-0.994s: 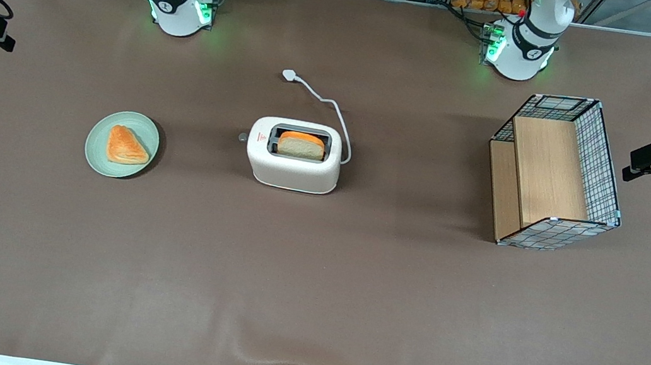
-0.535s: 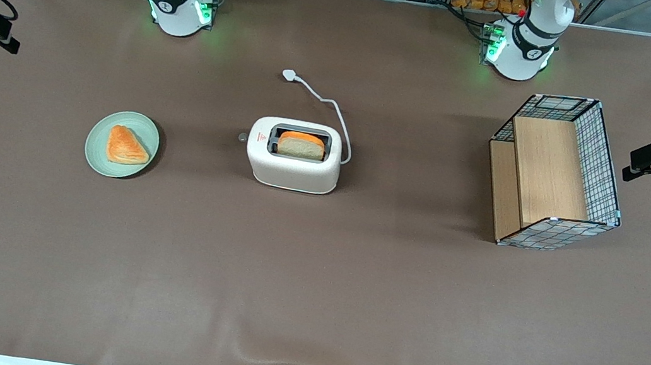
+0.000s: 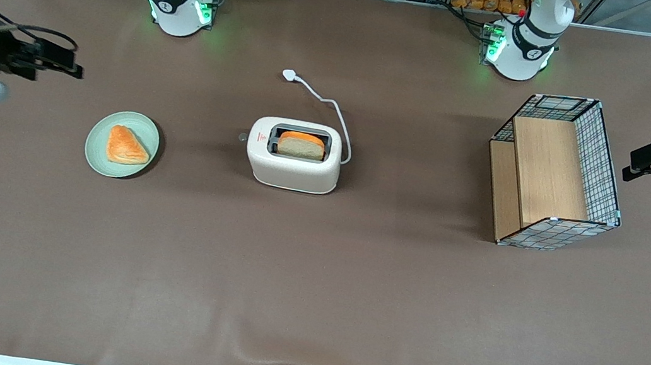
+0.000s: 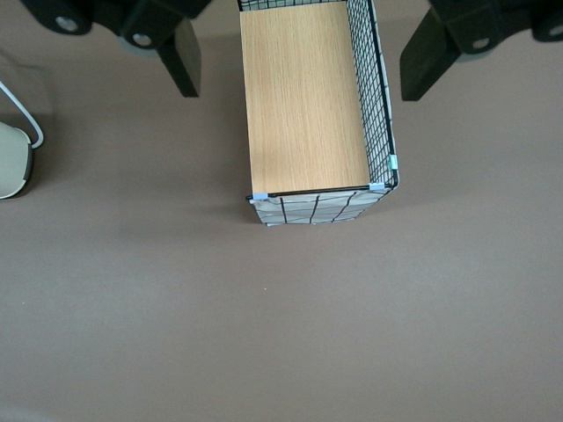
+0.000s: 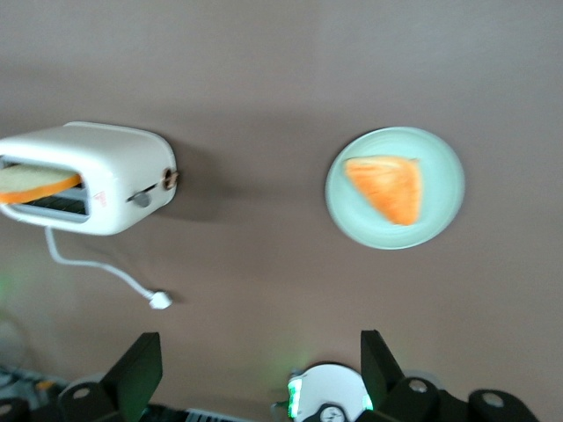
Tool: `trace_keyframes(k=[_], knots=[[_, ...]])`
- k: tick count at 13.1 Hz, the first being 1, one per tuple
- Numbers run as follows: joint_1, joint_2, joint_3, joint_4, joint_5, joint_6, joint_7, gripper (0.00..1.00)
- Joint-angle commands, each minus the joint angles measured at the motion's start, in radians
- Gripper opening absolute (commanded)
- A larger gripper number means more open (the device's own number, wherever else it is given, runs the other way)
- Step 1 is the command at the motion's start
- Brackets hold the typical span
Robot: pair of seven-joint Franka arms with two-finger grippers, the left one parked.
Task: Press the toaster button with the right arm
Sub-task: 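Move the right gripper over the plate to the toaster's grey lever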
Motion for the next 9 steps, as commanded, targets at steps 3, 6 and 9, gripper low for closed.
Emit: trace_keyframes(k=[3,6,9], knots=[[0.055,0.068,-0.005,-0.095,0.138,0.003,0.019,1.0],[0.059,0.077,-0.005,-0.227,0.221,0.084,0.018,1.0],[0.122,0.075,-0.005,-0.323,0.258,0.181,0.018,0.62]])
